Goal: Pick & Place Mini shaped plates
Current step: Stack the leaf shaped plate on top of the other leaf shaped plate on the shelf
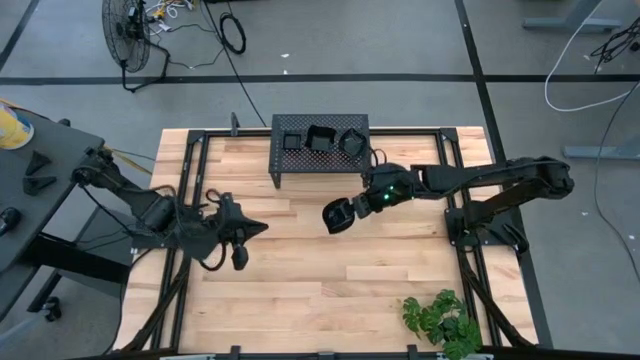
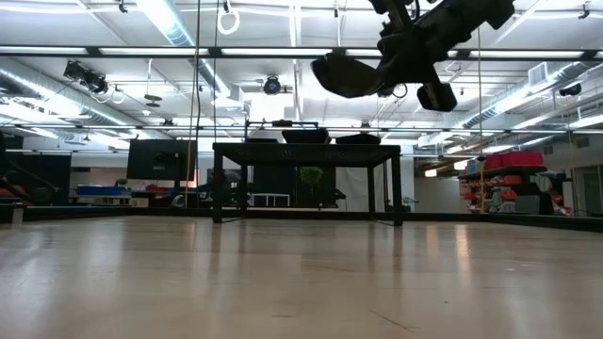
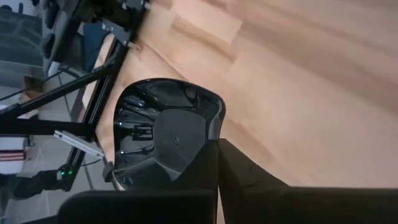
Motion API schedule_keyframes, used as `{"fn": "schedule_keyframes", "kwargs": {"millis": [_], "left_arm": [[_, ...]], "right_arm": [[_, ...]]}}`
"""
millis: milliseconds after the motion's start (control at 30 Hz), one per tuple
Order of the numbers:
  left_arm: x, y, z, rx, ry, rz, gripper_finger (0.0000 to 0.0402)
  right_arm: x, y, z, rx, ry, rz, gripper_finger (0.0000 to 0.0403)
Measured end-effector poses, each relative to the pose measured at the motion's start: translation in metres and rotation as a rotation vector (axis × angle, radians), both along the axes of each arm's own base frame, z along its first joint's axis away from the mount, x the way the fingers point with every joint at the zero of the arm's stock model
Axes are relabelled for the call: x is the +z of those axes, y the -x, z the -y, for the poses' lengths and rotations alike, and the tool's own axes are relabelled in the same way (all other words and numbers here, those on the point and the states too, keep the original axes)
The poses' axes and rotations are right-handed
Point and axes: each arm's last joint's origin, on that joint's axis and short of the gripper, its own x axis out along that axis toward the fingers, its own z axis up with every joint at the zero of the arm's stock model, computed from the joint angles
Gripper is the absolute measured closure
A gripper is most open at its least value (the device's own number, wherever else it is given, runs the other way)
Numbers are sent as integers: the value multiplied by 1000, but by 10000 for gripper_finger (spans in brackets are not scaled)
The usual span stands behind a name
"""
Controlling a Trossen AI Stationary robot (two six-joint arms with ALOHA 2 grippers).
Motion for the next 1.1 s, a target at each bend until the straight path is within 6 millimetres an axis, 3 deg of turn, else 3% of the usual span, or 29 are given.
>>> {"fn": "schedule_keyframes", "kwargs": {"millis": [167, 433, 700, 867, 1100], "left_arm": [[12, -12, -16, -71, -35, 50, 394], [18, -13, -51, -89, -61, 31, 395], [19, -17, -77, -101, -90, 7, 391], [19, -18, -86, -100, -65, 5, 391], [19, -18, -90, -85, -62, 4, 390]], "right_arm": [[18, 3, 15, 19, 87, -33, 403], [42, 10, 47, 31, 152, -56, 403], [76, 29, 88, 68, 286, -87, 403], [96, 48, 119, 52, 344, -69, 403], [100, 64, 144, 49, 351, -61, 403]]}}
